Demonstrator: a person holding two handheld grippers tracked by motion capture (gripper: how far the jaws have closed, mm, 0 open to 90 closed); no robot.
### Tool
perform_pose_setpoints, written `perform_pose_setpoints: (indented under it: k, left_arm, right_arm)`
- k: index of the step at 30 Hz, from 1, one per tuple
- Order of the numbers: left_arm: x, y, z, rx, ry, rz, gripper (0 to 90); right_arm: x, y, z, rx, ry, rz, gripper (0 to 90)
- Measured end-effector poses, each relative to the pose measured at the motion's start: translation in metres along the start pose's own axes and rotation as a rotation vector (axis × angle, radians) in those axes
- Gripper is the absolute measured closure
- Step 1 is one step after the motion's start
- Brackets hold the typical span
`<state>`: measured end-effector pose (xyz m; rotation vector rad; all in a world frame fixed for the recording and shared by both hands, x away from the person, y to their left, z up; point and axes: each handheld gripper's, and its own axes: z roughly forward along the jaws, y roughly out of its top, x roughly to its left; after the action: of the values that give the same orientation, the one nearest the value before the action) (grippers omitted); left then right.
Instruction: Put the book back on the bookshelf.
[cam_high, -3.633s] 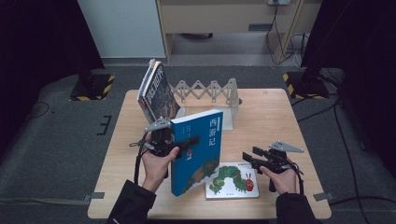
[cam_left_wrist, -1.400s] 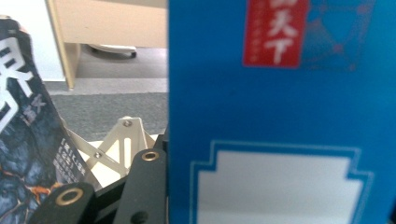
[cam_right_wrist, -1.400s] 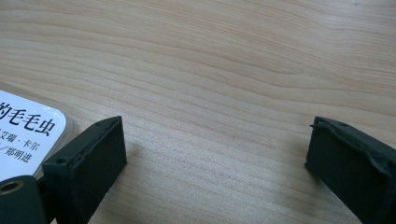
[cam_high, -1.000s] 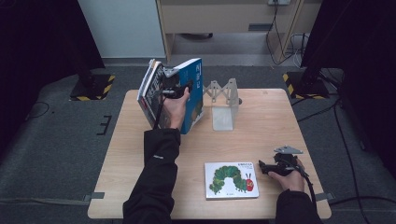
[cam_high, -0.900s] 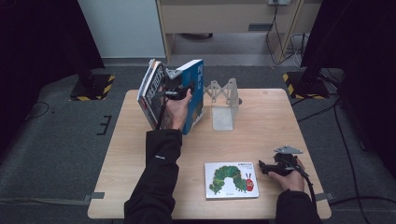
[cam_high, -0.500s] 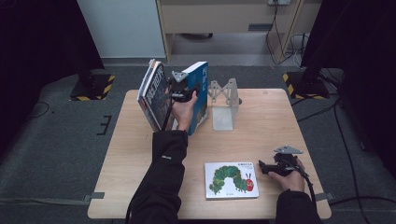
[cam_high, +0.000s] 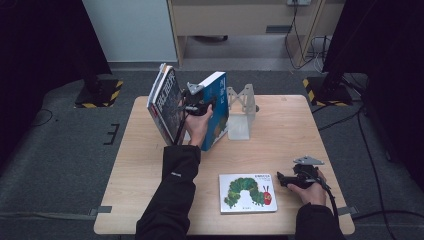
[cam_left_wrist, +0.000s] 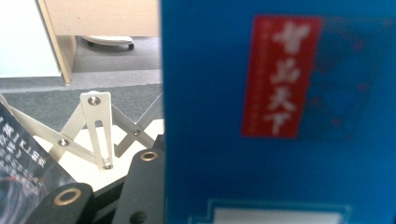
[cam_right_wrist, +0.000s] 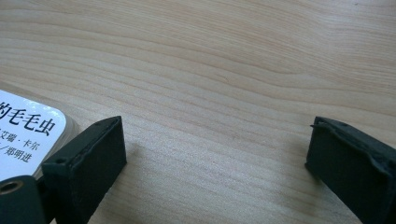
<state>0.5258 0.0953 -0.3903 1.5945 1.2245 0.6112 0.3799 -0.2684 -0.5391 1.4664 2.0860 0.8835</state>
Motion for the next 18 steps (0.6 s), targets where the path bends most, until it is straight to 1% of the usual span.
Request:
perform_pose_setpoints:
  k: [1,3,5,7,9,13,17,18]
  left_arm:
    - [0.0,-0.001,-0.002,0.003,-0.002,0.001,60.0]
    - [0.001,-0.001,-0.005,0.017,0.003,0.017,60.0]
    - [-0.001,-0.002,-0.009,0.029,0.008,0.045,60.0]
    - [-0.003,-0.004,-0.013,0.034,0.003,0.065,60.0]
    - [-0.004,-0.006,-0.017,0.038,-0.001,0.075,60.0]
    - [-0.002,-0.011,-0.025,0.049,0.004,0.069,59.9]
    - [0.001,-0.018,-0.034,0.06,-0.002,0.072,59.8]
    - [0.001,-0.02,-0.035,0.054,-0.002,0.078,59.7]
  right_arm:
    - [0.0,0.0,0.0,-0.001,-0.002,0.0,4.8]
    - [0.0,0.0,0.0,-0.001,-0.002,0.0,4.8]
    - [0.0,0.0,0.0,-0.001,-0.002,0.0,4.7]
    - [0.0,0.0,0.0,-0.001,-0.001,0.0,4.7]
    - [0.0,0.0,0.0,-0.001,-0.001,-0.001,4.6]
    - [0.0,0.0,0.0,-0.001,-0.002,0.0,4.6]
    - [0.0,0.0,0.0,-0.001,-0.002,-0.001,4.6]
    - [0.0,0.0,0.0,-0.001,-0.001,0.0,4.6]
